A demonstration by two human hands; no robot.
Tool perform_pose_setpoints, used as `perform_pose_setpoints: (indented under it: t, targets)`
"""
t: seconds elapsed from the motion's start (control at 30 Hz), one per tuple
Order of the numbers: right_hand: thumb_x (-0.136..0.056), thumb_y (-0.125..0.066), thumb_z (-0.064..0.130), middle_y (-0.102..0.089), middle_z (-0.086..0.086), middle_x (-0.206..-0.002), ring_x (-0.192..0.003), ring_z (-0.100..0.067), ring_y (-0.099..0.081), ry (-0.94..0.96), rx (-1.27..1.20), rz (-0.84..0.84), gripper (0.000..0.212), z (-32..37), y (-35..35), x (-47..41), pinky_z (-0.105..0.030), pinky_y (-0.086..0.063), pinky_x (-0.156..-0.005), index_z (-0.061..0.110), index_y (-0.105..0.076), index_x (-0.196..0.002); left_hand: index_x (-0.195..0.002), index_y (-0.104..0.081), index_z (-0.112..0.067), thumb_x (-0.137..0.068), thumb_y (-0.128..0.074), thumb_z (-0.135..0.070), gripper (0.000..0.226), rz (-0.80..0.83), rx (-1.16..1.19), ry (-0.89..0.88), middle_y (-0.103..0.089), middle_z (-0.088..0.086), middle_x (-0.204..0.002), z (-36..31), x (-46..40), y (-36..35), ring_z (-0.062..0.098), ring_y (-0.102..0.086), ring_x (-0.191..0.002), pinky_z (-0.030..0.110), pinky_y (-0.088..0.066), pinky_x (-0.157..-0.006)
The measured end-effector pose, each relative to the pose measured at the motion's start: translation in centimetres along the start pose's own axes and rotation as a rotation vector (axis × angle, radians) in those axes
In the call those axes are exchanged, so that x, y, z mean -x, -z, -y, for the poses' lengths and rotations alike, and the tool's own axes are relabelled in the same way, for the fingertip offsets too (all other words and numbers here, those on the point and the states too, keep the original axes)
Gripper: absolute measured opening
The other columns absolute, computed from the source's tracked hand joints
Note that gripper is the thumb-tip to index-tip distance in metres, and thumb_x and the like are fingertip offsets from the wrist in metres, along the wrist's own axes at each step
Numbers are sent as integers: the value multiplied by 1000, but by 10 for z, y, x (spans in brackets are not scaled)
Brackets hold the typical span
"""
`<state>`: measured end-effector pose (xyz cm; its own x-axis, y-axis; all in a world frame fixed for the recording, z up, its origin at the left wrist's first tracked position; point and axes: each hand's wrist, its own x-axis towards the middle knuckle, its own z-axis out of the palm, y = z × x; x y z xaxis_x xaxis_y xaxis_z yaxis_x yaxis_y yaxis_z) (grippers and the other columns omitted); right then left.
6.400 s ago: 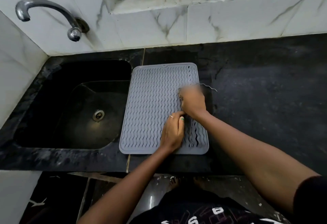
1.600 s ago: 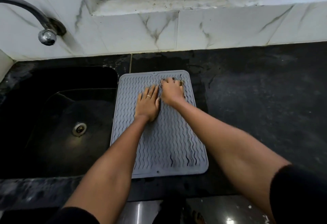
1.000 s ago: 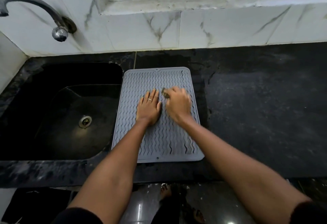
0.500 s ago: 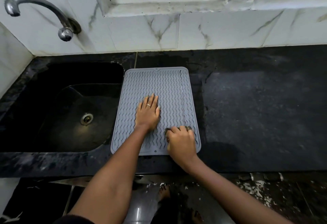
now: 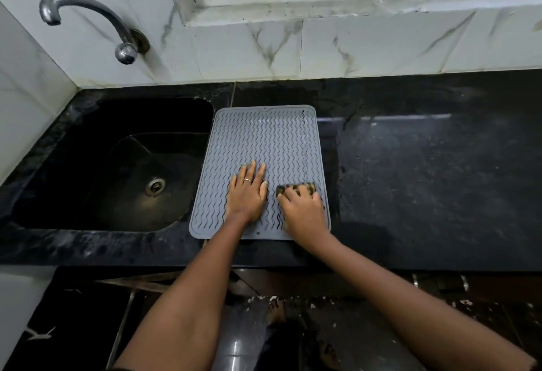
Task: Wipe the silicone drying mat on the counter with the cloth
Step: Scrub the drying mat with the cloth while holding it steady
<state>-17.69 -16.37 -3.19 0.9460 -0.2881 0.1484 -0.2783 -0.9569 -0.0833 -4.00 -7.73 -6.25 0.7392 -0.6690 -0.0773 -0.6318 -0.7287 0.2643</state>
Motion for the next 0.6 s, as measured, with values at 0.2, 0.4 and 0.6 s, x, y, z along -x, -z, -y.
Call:
perform_pose_setpoints:
  t: [0.2,0.4,0.6]
  targets:
    - [-76,-53,10,-64,-2,-105,-99,-26,-54,47,-146,150,29,14,21,50,-40,-43,-81,13,-67,-101,-154,-5,-27,-104,-20,-35,53,6,-2,19,-1,0,-163,-2,4,-2,19,3,-151,39,1,-121]
    - [-74,-44,-8,-69,-6,-102,-99,-25,-62,-367,-1199,349,39,-14,69,-4,-43,-53,-87,19,-69,-89,-154,-2,-27,-102,-23,-42,58,18,6,2,4,-1,-163,0,6,-3,19,6,-151,40,1,-121]
    - [-80,-49,5,-45,-10,-140,-125,-30,-42,-498,-1307,410,51,-45,59,-22,-52,-32,-105,26,-50,-127,-154,-5,-25,-100,-28,-46,62,-17,19,12,-2,-1,-163,0,6,-6,19,3,-151,39,0,-121]
